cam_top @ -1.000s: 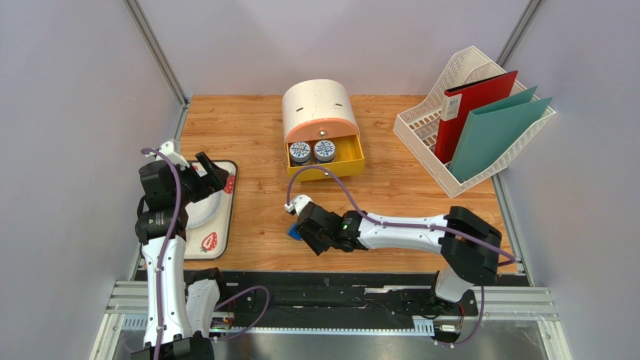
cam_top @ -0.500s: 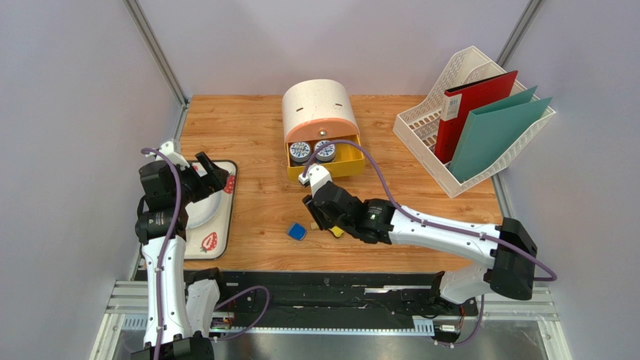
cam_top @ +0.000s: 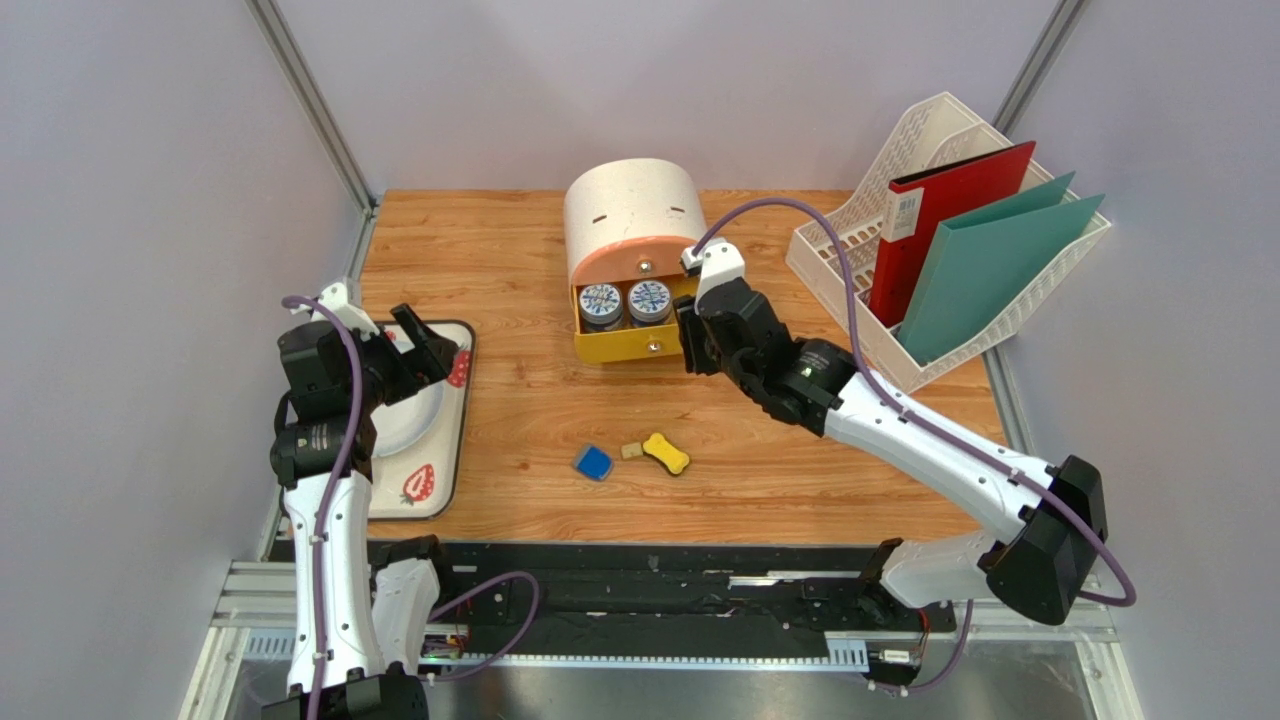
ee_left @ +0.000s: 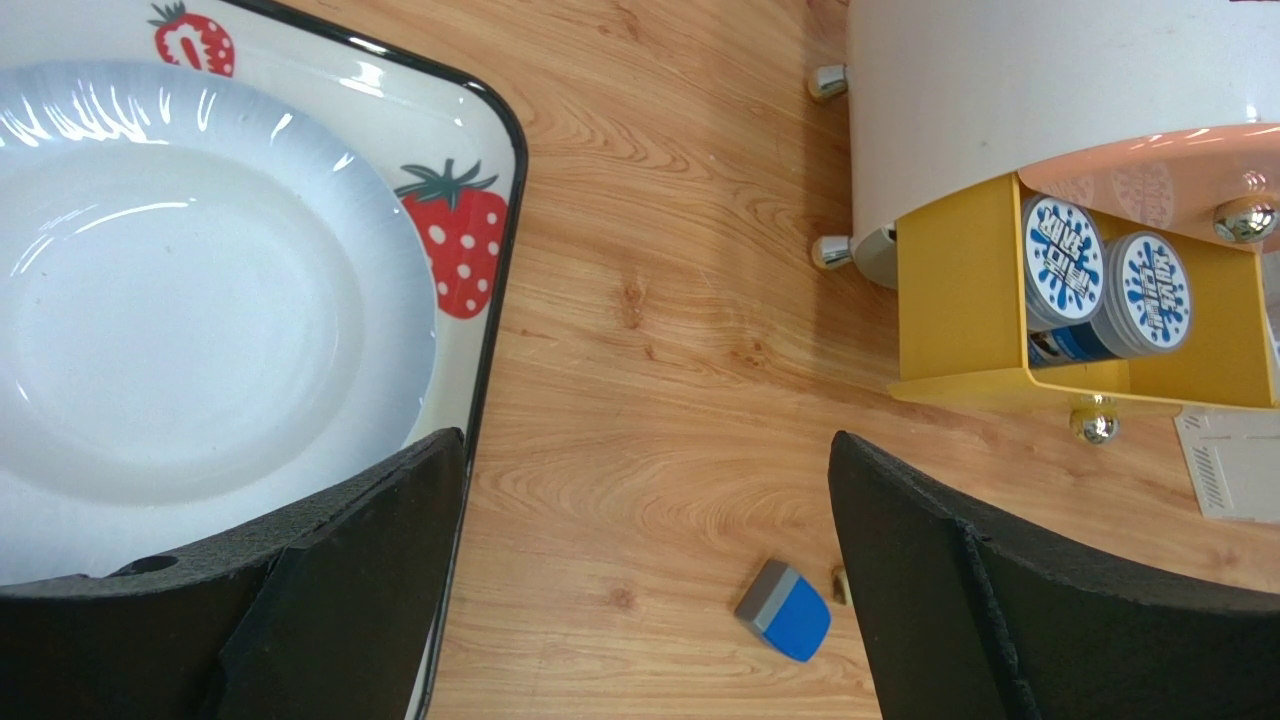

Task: Organize the desk
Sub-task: Place the stationery in the drawer.

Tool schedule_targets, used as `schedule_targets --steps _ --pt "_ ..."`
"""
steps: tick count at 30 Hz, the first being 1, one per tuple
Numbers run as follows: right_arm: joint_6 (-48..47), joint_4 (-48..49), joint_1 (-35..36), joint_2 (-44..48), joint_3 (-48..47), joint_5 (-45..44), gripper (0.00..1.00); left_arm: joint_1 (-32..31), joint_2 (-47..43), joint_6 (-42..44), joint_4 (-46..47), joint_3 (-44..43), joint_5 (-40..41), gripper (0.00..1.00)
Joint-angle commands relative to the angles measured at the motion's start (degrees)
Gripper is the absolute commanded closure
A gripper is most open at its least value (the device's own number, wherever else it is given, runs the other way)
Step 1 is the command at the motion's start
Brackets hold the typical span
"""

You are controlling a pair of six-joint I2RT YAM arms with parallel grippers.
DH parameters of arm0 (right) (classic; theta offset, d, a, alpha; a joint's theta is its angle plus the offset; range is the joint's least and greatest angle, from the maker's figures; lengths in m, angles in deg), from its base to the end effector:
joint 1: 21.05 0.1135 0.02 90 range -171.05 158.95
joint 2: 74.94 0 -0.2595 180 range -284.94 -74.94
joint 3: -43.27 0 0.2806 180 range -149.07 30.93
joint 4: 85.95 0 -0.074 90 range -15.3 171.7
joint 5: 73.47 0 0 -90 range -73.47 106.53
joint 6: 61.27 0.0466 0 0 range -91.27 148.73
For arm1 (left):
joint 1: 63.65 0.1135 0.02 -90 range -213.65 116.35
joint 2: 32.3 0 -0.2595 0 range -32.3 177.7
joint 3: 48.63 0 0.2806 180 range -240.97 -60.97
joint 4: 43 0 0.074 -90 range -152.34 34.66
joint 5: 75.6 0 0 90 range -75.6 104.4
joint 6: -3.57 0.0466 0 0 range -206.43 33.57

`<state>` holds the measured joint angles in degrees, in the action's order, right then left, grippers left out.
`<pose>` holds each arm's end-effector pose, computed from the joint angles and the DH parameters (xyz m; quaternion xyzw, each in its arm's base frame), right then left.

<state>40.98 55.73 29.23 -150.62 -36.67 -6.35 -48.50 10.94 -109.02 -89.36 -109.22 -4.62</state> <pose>0.2264 0.2442 0.3203 -0.1941 0.8487 0.0888 0.4838 0.1990 0.0381 0.3177 -0.1955 0.8313 -0.1745 0.4902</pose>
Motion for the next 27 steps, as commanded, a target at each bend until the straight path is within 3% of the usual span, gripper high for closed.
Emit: schedule_targets --steps 1,13,27 --pt "1.3 1.1 -3.0 -0.6 -4.9 0.6 0.63 0.6 0.0 0.8 1.2 -0.1 -0.6 0.01" --pt "1.7 3.0 -10.0 -7.1 -8.8 4.8 0.63 0.7 0.0 0.9 1.2 -0.1 -0.3 0.01" --pt "2.6 5.3 -10.9 -14.0 -12.5 5.4 0.62 0.6 0.2 0.8 1.2 -0.1 -0.2 0.01"
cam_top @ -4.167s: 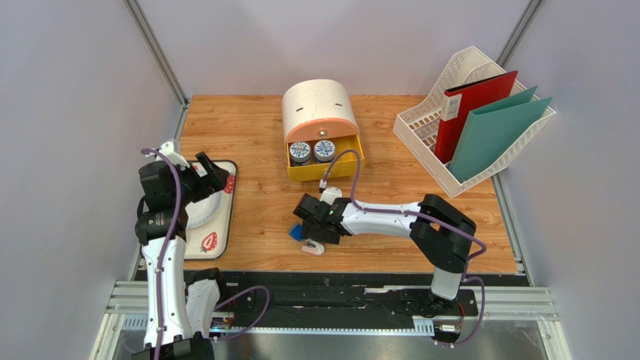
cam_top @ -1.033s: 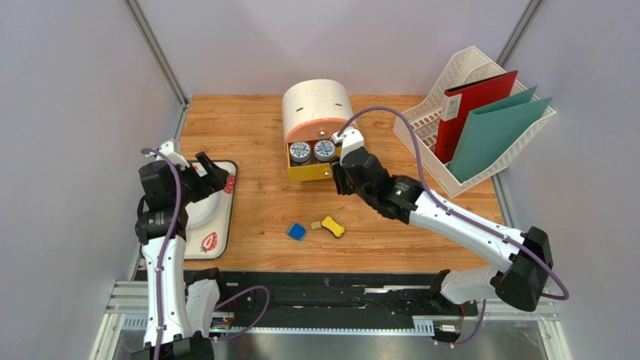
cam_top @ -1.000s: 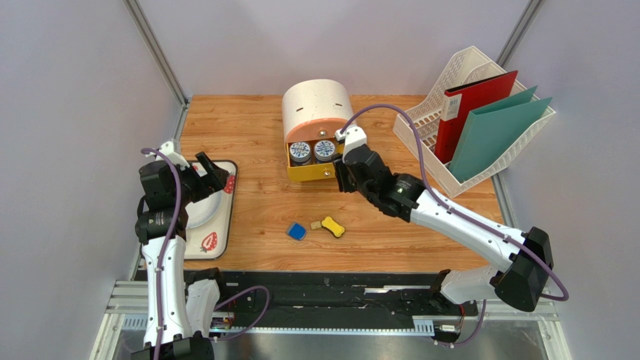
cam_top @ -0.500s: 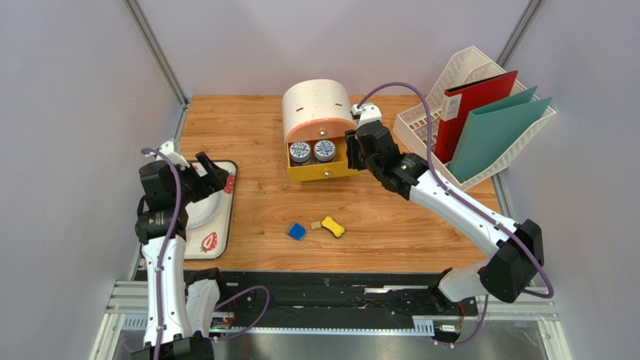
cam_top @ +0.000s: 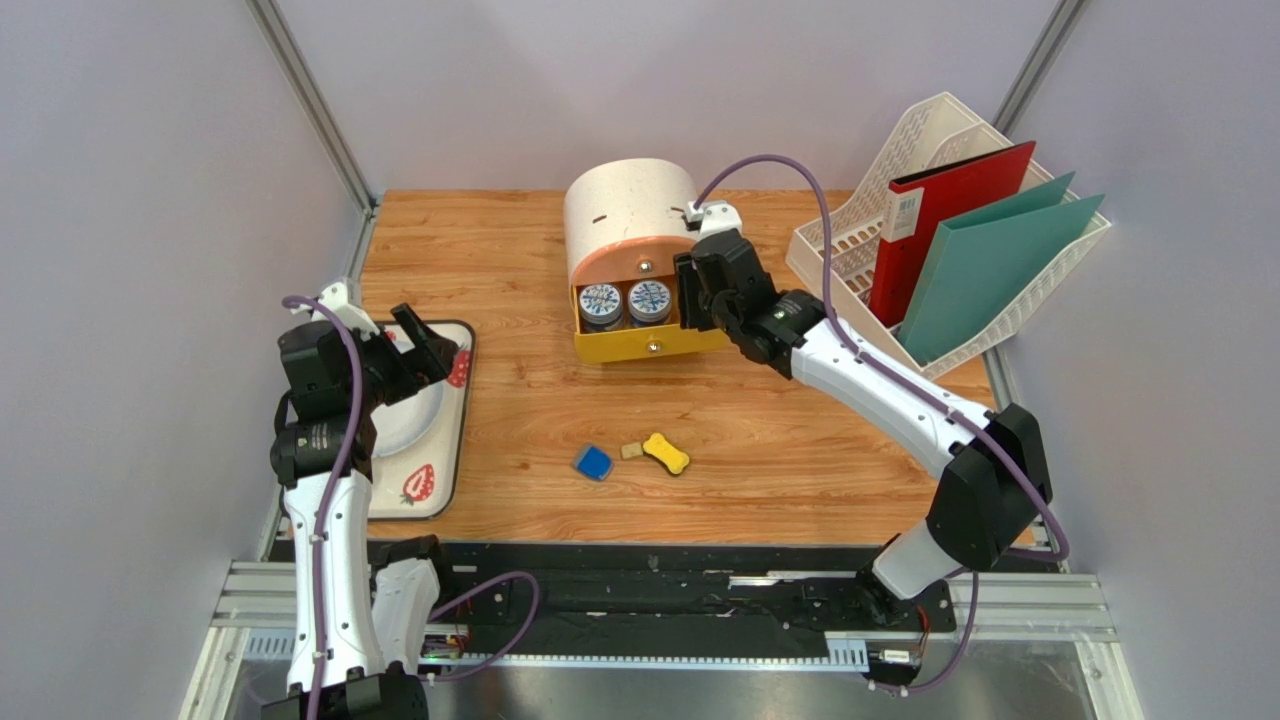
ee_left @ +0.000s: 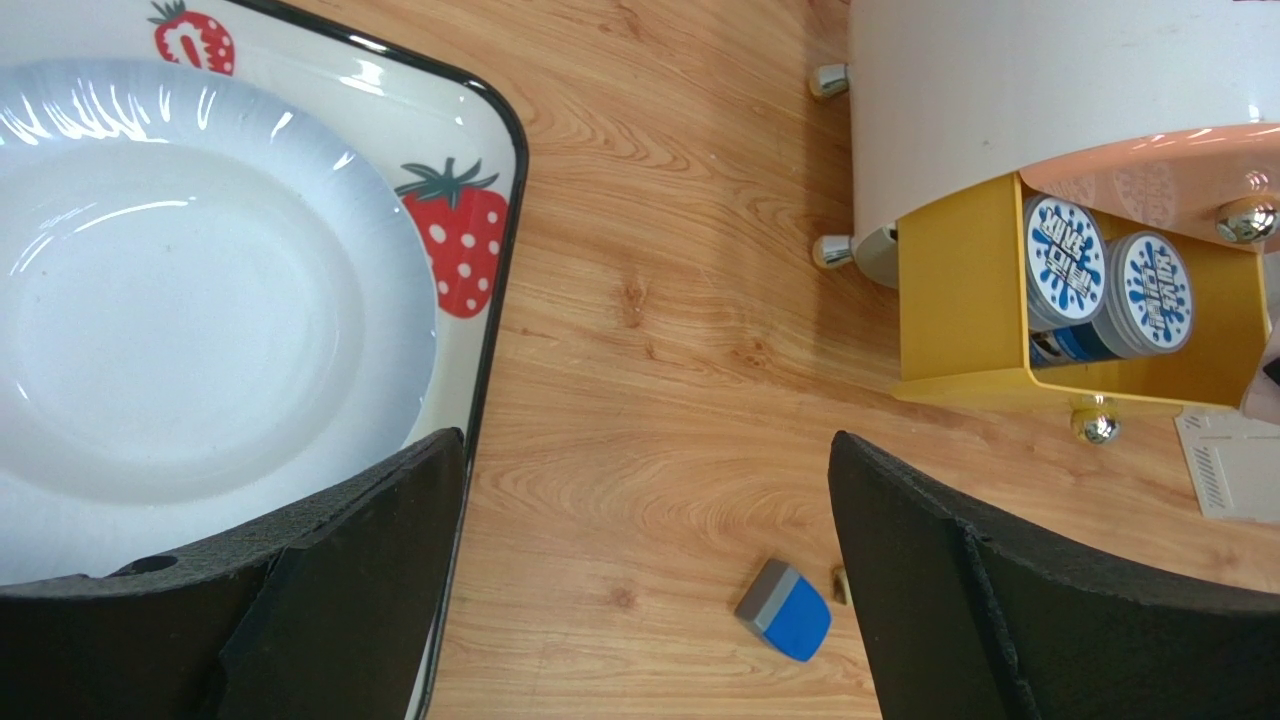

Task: Organize the desk
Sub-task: Place the stationery in the drawer.

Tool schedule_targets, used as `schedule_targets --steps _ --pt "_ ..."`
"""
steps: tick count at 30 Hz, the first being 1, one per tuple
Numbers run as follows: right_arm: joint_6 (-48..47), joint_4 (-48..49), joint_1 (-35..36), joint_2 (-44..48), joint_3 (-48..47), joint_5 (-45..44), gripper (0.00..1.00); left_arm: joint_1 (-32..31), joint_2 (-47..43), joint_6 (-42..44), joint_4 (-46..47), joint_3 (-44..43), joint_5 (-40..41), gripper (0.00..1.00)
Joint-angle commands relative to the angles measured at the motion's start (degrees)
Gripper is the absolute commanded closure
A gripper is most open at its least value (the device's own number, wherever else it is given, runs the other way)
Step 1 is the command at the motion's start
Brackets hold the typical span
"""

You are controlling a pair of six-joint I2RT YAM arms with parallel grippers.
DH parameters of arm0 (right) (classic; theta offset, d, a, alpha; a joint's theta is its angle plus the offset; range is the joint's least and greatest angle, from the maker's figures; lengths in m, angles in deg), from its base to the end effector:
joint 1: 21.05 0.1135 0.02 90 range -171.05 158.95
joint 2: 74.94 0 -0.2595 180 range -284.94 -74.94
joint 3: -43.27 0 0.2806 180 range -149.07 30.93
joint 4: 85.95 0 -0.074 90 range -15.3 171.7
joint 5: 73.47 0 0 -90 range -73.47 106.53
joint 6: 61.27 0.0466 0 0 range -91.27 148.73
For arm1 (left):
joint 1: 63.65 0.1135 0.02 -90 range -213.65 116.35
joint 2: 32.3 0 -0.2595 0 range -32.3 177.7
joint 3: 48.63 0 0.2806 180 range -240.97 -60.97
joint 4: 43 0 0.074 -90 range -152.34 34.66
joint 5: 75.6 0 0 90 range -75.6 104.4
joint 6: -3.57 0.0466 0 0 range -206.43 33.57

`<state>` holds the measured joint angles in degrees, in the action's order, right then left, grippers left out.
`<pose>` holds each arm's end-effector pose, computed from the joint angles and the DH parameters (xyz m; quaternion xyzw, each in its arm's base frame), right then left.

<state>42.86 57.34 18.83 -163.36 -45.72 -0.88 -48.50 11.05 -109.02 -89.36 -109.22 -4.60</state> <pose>0.3075 0.2388 0.3058 -0.1296 0.8744 0.0831 0.4601 0.1994 0.0383 0.3173 -0.1959 0.8317 -0.1744 0.4894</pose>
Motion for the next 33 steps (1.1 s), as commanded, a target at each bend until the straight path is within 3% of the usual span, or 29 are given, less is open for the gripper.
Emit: schedule_targets --steps 1,22,33 --pt "0.8 3.6 -0.5 -1.4 -3.9 -0.3 0.62 0.6 0.0 0.9 1.2 -0.1 -0.3 0.01" --pt "2.6 1.5 -1.0 -5.8 -5.7 -4.0 0.6 0.6 0.2 0.8 1.3 0.0 -0.4 0.01" --pt "4.7 -0.5 -1.2 -8.0 -7.2 -5.4 0.49 0.6 0.4 0.8 1.4 0.0 -0.7 0.01"
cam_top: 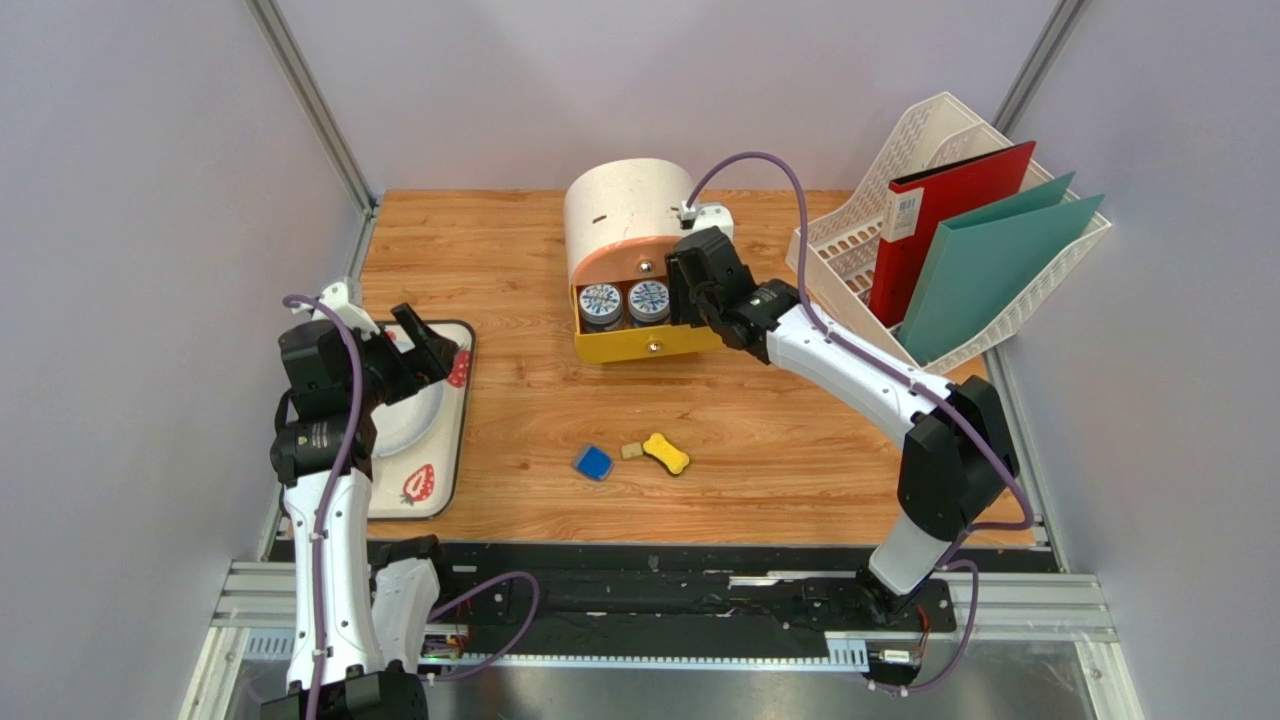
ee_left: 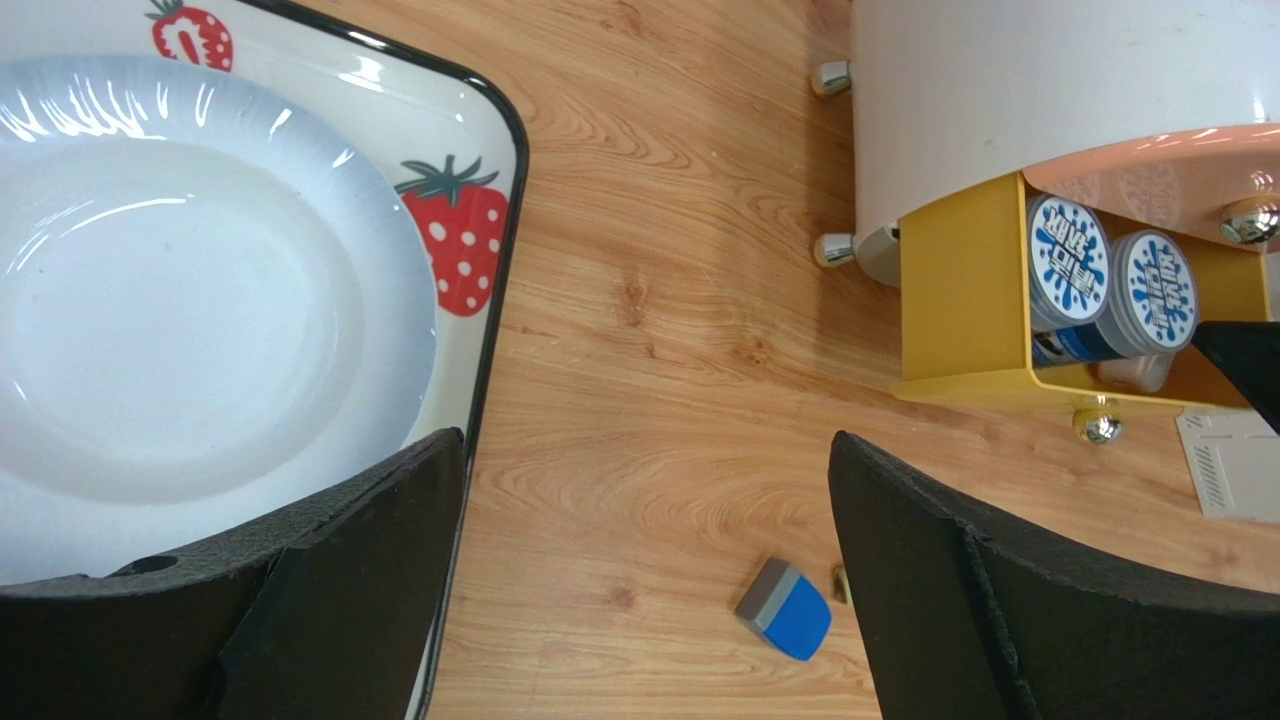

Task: Organize the desk
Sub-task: Place the stationery in the drawer.

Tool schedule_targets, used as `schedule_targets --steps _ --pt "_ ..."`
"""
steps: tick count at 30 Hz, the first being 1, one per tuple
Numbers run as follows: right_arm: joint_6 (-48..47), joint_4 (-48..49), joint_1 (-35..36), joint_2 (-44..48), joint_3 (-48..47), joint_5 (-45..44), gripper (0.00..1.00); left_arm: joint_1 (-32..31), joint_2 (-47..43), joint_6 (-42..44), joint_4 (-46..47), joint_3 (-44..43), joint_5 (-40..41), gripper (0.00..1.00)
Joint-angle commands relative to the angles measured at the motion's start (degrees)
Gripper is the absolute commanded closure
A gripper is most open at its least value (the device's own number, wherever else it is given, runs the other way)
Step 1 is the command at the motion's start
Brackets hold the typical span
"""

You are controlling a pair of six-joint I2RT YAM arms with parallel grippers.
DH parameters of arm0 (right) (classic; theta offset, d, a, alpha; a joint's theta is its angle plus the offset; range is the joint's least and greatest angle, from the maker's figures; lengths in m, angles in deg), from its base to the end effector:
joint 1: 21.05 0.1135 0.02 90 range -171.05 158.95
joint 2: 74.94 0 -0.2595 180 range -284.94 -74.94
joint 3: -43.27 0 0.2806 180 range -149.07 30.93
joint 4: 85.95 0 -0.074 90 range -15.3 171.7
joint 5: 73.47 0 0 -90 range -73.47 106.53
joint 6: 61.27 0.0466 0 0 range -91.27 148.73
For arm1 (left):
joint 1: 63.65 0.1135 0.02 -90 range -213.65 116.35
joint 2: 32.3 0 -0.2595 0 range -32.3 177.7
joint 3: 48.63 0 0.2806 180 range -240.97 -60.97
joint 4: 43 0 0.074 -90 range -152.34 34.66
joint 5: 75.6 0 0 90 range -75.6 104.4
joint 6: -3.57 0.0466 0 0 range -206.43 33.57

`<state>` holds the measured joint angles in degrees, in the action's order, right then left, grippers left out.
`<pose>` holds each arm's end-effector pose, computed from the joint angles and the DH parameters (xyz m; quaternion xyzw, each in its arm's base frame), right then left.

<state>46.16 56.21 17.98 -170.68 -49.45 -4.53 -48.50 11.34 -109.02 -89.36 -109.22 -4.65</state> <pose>0.3329 0.2483 0.2801 -0.0929 0.8925 0.0469 0.4388 0.2004 0.0385 0.3164 -0.1964 0.8328 -0.1749 0.4872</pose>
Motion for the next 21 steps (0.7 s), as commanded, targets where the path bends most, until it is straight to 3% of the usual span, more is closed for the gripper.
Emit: schedule_targets --steps 1,10,15,21 --pt "1.4 0.7 -0.5 -0.8 -3.6 -1.6 0.47 0.6 0.2 0.8 1.3 -0.1 -0.7 0.01" --pt "0.0 0.9 -0.9 0.9 -5.1 0.4 0.41 0.7 0.2 0.8 1.6 0.0 -1.1 0.01" --pt "-0.8 4.3 -0.7 9.6 -0.8 4.7 0.41 0.7 0.6 0.7 1.9 0.1 -1.9 0.01" --pt "9.6 5.9 1.0 18.1 10.0 7.9 0.42 0.6 0.4 0.6 2.2 0.1 -2.0 0.01"
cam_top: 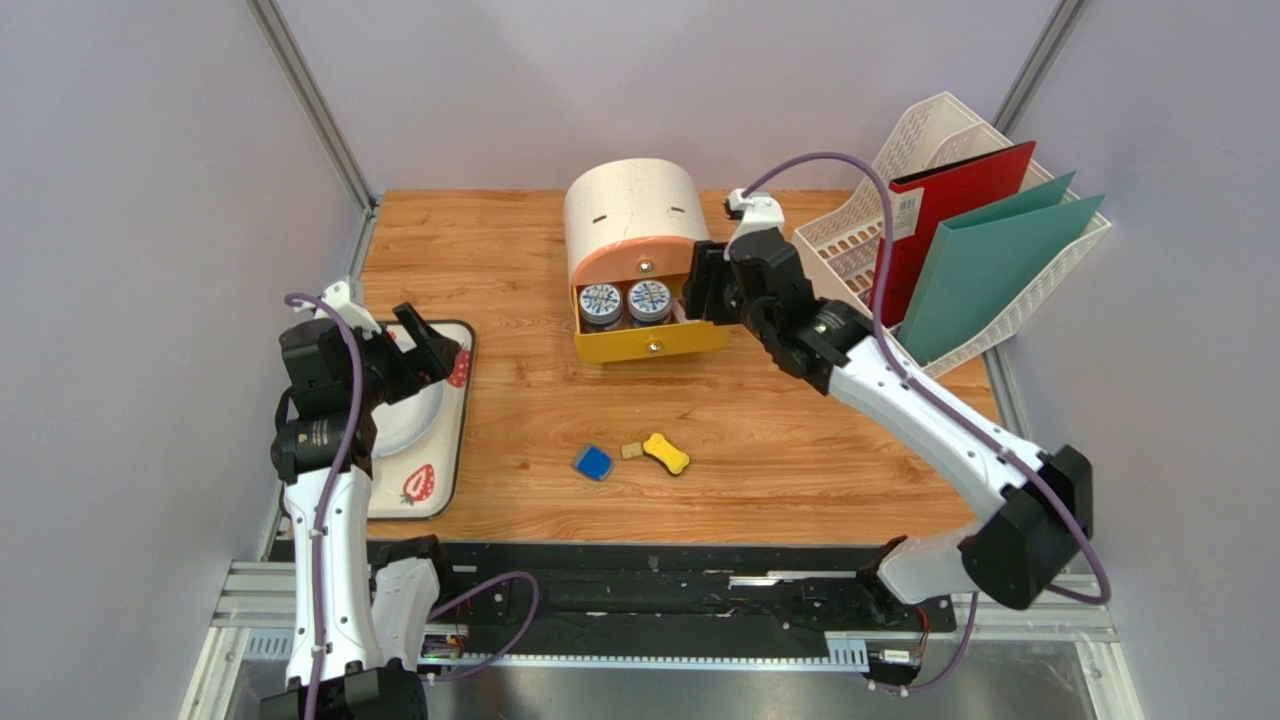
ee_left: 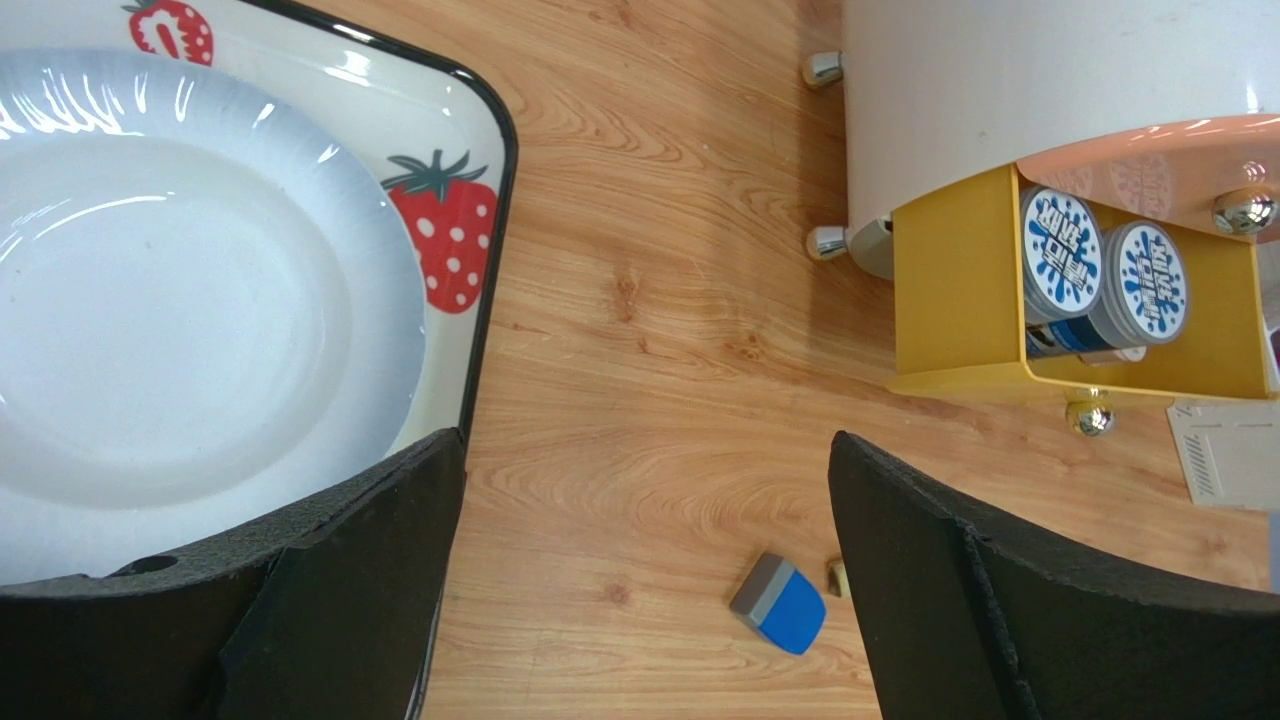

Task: Organize the desk
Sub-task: Place the stationery in the drawer.

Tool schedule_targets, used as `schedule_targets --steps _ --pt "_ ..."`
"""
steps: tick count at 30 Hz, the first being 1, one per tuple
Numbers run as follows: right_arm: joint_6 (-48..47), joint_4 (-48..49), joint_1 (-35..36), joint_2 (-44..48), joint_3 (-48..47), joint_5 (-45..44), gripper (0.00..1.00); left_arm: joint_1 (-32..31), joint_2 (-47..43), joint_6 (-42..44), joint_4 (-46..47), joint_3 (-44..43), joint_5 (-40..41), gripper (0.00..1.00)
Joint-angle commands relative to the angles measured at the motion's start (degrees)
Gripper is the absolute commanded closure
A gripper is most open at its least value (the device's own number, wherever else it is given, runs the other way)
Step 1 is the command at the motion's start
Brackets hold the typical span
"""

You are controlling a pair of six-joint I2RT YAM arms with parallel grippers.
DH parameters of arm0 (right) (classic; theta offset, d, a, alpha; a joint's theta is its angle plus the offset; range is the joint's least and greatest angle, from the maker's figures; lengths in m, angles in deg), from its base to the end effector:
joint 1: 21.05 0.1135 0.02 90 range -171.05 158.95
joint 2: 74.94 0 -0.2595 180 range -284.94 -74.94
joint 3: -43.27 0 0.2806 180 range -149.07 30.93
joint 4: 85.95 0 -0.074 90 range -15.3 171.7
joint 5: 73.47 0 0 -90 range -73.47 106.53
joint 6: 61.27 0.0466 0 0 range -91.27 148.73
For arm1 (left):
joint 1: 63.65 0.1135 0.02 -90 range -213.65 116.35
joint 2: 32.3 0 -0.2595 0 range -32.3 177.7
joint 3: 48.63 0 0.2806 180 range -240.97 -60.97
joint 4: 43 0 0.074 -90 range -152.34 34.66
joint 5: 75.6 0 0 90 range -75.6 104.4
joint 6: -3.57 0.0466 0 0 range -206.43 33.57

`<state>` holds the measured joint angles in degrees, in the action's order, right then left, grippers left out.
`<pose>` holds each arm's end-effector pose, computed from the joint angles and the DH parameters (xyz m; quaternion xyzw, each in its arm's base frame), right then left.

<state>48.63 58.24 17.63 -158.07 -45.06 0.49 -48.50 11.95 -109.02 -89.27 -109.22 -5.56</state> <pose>0.2974 0.2216 0.3361 -0.0722 0.8599 0.1343 0.4871 0.2025 0.0383 0.3147 -0.1937 0.8349 -0.1817 0.4822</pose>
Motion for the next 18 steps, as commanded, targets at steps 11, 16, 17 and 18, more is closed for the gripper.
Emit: schedule_targets --steps 11,16,17,18 --pt "18.3 14.7 4.0 6.2 18.4 8.7 0.42 0.6 0.1 0.8 1.9 0.2 -1.6 0.01" --pt "18.6 17.1 4.0 2.8 17.7 9.2 0.42 0.7 0.2 0.8 2.2 0.1 -2.0 0.01" --pt "18.5 17.0 3.9 2.5 17.5 8.9 0.42 0.6 0.3 0.8 2.4 0.3 -2.4 0.01" --pt "18.5 17.3 4.0 2.0 17.4 8.8 0.42 0.6 0.3 0.7 2.5 0.3 -2.6 0.01"
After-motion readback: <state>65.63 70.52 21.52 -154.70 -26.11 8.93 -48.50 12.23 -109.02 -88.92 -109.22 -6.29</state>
